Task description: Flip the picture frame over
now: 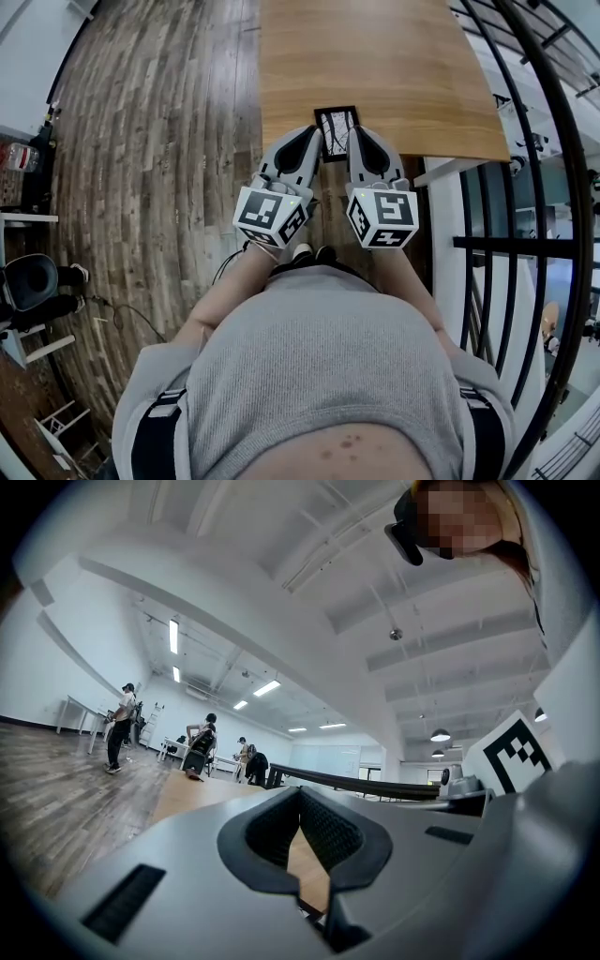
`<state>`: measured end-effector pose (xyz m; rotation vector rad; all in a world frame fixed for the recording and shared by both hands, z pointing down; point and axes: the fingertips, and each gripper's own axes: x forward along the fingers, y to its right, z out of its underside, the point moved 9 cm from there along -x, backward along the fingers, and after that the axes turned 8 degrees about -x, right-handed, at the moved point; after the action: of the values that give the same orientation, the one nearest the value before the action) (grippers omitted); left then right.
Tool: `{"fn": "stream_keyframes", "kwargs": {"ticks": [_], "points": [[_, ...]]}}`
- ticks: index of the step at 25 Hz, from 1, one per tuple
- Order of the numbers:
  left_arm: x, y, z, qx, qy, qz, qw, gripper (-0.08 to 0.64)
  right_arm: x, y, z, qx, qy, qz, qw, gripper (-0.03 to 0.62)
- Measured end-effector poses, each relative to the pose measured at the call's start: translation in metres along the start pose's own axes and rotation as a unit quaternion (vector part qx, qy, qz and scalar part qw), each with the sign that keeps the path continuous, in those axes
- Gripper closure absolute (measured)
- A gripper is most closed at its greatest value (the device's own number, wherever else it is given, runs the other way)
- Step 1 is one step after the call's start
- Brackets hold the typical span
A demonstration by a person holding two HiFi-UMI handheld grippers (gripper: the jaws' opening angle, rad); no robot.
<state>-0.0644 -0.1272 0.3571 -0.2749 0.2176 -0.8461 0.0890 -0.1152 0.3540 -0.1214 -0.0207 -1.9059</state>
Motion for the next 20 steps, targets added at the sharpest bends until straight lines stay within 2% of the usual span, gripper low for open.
{"fn": "stream_keyframes", "kwargs": {"ticks": [4, 13, 20], "points": [[0.0, 0.002, -0.002, 0.0, 0.003, 0.005, 1.0, 0.554, 0.003, 0.006, 0.014, 0.031, -0.015, -0.001, 0.999, 0.575], [0.004, 0.004, -0.006, 0.008, 0.005, 0.016, 0.9998, 0.554, 0.003, 0.003, 0.001, 0.005, 0.003, 0.002, 1.0, 0.575], [0.006, 0.001, -0.007, 0.012, 0.004, 0.018, 0.9998, 0.554, 0.004, 0.004, -0.001, 0.009, 0.007, 0.005, 1.0, 0.575]]}}
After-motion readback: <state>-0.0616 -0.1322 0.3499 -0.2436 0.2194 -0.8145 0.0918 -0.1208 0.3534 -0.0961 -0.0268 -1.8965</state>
